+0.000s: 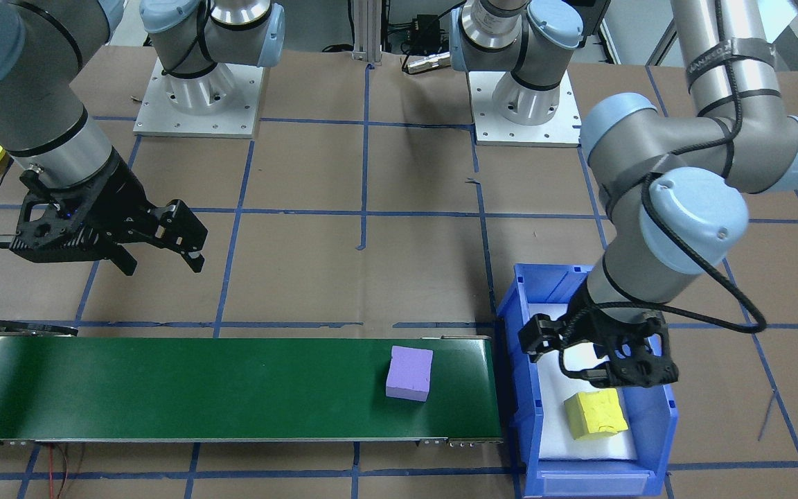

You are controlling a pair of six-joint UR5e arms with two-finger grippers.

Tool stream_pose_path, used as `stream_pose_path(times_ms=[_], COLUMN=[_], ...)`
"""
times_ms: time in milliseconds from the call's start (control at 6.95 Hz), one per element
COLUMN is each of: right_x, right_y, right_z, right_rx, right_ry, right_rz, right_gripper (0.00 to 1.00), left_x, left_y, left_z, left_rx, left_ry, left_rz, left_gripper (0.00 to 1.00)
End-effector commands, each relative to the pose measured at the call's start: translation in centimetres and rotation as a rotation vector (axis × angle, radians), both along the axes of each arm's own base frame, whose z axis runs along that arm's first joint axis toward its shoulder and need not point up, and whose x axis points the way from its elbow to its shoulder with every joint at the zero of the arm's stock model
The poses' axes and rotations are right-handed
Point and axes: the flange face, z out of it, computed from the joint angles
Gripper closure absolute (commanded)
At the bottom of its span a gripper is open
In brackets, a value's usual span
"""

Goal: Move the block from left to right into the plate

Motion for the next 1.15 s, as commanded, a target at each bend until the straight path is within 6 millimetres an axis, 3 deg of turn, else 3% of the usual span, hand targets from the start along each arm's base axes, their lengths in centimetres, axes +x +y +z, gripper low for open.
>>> stream_pose_path(times_ms=[0,144,432,864,1008], right_x=[0.7,0.5,0.5,1.0,1.0], right_y=[-4.6,-5.9,-7.0,-9.2,-9.1], right_z=[-2.0,-1.1,-2.9,-8.1,-8.4], right_rx=[-0.074,-0.095,-0.077,-0.058,-0.05], right_ry=[-0.1,-0.097,-0.103,-0.182,-0.185], right_rz=[0.031,0.032,0.041,0.036,0.023], right_gripper=[0.0,0.0,0.0,0.0,0.01], left_x=[3.7,5.2,5.7,6.1,6.1], left_y=[-2.5,-3.3,-3.7,-5.1,-5.2], left_z=[-4.9,-6.7,-8.2,-11.5,-12.0], left_rx=[0.011,0.014,0.034,0.008,0.004], left_ry=[-0.016,-0.028,-0.036,-0.047,-0.049], left_rz=[0.021,0.002,-0.039,-0.04,-0.043], left_gripper=[0.0,0.0,0.0,0.02,0.19])
